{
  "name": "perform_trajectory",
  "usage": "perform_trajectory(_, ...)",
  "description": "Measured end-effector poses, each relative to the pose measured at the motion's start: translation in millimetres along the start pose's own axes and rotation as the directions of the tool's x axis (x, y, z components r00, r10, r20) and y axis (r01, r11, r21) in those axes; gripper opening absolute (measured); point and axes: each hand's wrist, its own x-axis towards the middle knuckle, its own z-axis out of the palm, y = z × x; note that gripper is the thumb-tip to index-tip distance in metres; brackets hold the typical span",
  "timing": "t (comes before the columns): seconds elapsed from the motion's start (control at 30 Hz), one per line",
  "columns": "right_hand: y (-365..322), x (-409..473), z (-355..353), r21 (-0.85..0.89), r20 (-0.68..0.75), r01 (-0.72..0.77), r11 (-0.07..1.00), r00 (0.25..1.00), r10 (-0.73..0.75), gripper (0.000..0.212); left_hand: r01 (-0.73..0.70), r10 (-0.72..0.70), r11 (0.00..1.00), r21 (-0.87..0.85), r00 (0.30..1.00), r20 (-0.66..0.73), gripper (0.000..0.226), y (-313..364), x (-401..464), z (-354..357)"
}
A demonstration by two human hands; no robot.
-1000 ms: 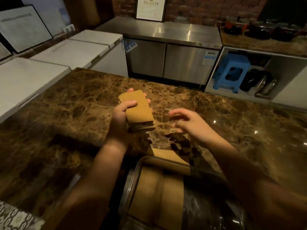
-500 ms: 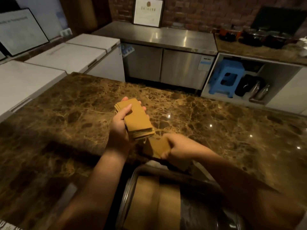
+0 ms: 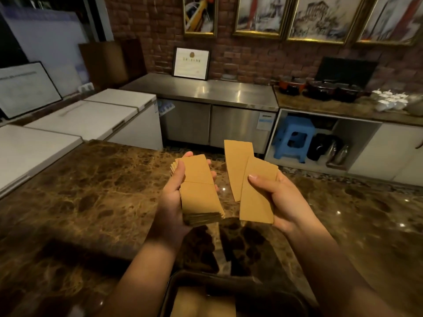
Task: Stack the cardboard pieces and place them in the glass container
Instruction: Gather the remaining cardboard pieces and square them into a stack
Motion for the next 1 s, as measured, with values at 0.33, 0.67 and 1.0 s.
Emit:
perform_trajectory(0.33,0.3,-11.0,9.8,-0.019,0.166,0.035,0.999,0.986,-0.032,0.045,0.005,0.008,0.987,0.161,0.997,-0.080,0.053,3.8,-10.4,19.8)
perform_trajectory(0.67,2.7,-9.8,13.8,-0.008,0.035,0.004,1.000,0.999,-0.004,0.035,-0.058,0.079,0.957,0.284,0.995,-0.061,0.053,3.3,-12.1,16.4)
perform_trajectory(1.0,12.6,-32.2,27.7,-0.641,0.019,0.448,0.623,0.821,-0.570,0.025,-0.153,0.206,0.932,0.330,0.970,-0.132,0.049,-0.8,-7.4,23.2)
